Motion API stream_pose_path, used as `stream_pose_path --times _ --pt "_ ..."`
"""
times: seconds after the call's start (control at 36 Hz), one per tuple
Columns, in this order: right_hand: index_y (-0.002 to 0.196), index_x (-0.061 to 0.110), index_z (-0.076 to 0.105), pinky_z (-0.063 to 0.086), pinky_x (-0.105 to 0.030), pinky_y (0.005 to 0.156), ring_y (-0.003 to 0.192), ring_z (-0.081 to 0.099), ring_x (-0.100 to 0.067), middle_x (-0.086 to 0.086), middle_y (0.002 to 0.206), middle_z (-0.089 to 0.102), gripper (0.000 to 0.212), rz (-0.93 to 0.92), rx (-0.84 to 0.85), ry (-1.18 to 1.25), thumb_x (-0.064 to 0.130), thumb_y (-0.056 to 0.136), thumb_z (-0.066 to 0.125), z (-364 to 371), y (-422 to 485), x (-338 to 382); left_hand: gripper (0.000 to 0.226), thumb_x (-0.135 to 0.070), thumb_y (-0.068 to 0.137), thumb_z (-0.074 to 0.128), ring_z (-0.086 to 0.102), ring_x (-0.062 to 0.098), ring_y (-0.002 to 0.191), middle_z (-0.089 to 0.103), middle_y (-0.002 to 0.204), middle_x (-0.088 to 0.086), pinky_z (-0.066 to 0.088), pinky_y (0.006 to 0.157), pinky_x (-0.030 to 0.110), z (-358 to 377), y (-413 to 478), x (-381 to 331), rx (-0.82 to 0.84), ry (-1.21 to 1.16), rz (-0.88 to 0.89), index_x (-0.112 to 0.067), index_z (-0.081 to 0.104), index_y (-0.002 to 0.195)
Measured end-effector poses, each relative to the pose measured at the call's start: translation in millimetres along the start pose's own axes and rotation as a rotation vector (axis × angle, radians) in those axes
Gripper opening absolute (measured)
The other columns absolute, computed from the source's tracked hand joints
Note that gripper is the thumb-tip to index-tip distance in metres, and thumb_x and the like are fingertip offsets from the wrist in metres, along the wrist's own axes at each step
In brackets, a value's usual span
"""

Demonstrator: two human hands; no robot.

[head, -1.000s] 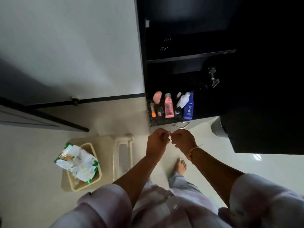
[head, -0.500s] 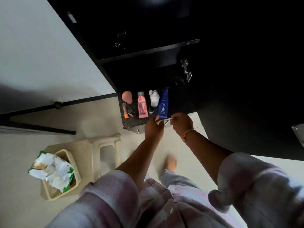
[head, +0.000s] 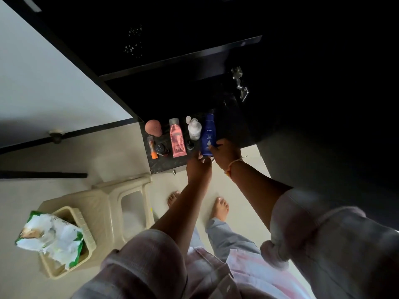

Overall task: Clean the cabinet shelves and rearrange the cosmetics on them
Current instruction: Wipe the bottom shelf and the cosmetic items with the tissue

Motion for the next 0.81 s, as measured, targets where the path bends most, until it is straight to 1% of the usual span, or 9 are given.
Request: stream_pose_path --times 0.08,0.17,0.28,0.36,0.47,0.56,0.61,0.72,0.81 --pt "0.109 0.004 0.064 0.046 -0.032 0.075 0.087 0.058 -0.026 -0.009 0.094 0.064 0.040 0.029 0.010 0.017 0.040 0.092 0.061 1.5 2.1 -3.4 0.023 -0.015 0.088 0.053 0.063 0.017 0.101 0.068 0.113 0.000 0.040 0.077 0.022 0.9 3.5 2.9 0.008 0.029 0.013 -0.018 0.063 0.109" --pt "0.095 0.001 0.067 0.043 -0.035 0.070 0.076 0.054 -0.026 -0.010 0.079 0.058 0.041 0.026 0.044 0.002 0.041 0.094 0.058 4.7 5.2 -5.0 0.022 -0.014 0.085 0.054 0.065 0.017 0.096 0.070 0.106 0.000 0.045 0.074 0.024 3.4 5.7 5.9 0.024 -0.016 0.003 -0.016 0.064 0.103" --pt "0.096 0.004 0.069 0.047 -0.035 0.070 0.077 0.060 -0.031 -0.013 0.080 0.062 0.040 0.074 0.061 0.028 0.042 0.093 0.059 3.5 8.0 -13.7 0.019 -0.019 0.082 0.058 0.067 0.015 0.090 0.073 0.097 0.000 0.049 0.075 0.028 12.5 8.5 10.6 0.070 -0.107 -0.047 -0.018 0.068 0.097" --pt "0.095 0.009 0.068 0.055 -0.050 0.083 0.087 0.067 -0.037 -0.017 0.089 0.070 0.038 0.113 0.049 0.115 0.046 0.086 0.066 4.1 12.8 -30.4 0.025 -0.026 0.081 0.064 0.069 0.012 0.094 0.074 0.099 -0.004 0.053 0.081 0.029 23.9 8.2 8.8 0.134 -0.199 -0.073 -0.022 0.070 0.105" --pt "0.088 0.012 0.068 0.056 -0.055 0.080 0.087 0.066 -0.039 -0.017 0.088 0.069 0.061 0.138 -0.021 0.200 0.067 0.063 0.060 -1.0 27.4 -64.4 0.026 -0.018 0.089 0.063 0.063 0.001 0.081 0.073 0.101 -0.002 0.047 0.069 0.019 33.3 1.3 -6.3 0.172 -0.253 -0.048 -0.019 0.068 0.114" --pt "0.083 0.015 0.066 0.057 -0.054 0.076 0.083 0.067 -0.041 -0.015 0.082 0.068 0.052 0.154 -0.070 0.187 0.063 0.066 0.059 -13.0 28.4 -73.0 0.020 -0.011 0.091 0.060 0.061 -0.009 0.070 0.071 0.088 -0.014 0.044 0.064 0.013 44.4 -2.2 -13.5 0.211 -0.271 -0.037 -0.024 0.068 0.104" --pt "0.087 0.014 0.066 0.058 -0.051 0.076 0.084 0.068 -0.037 -0.012 0.084 0.069 0.058 0.177 -0.102 0.198 0.067 0.064 0.058 -19.3 29.9 -77.7 0.023 -0.006 0.092 0.057 0.058 -0.015 0.066 0.066 0.083 -0.020 0.043 0.062 0.009 52.7 -2.3 -14.9 0.235 -0.280 -0.045 -0.027 0.063 0.099" --pt "0.104 0.010 0.066 0.056 -0.040 0.078 0.086 0.064 -0.029 -0.016 0.100 0.070 0.045 0.186 -0.147 0.144 0.050 0.083 0.063 -35.9 18.0 -61.5 0.028 -0.003 0.092 0.058 0.057 -0.012 0.078 0.063 0.098 -0.011 0.044 0.061 0.004 63.9 -4.2 -19.3 0.273 -0.276 -0.033 -0.020 0.061 0.113" --pt "0.116 0.008 0.064 0.051 -0.038 0.087 0.100 0.063 -0.031 -0.015 0.111 0.068 0.040 0.198 -0.185 0.138 0.038 0.091 0.062 -45.0 13.4 -56.4 0.027 -0.004 0.092 0.059 0.061 -0.005 0.088 0.065 0.106 -0.009 0.046 0.063 0.004 68.7 -4.8 -20.0 0.299 -0.276 -0.034 -0.017 0.059 0.116"
Point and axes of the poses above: each hand's wrist, its own y-axis towards the middle knuckle, its own z-axis out of the palm, x = y × z, the point moved 8 cm from there along y, towards the middle knuckle
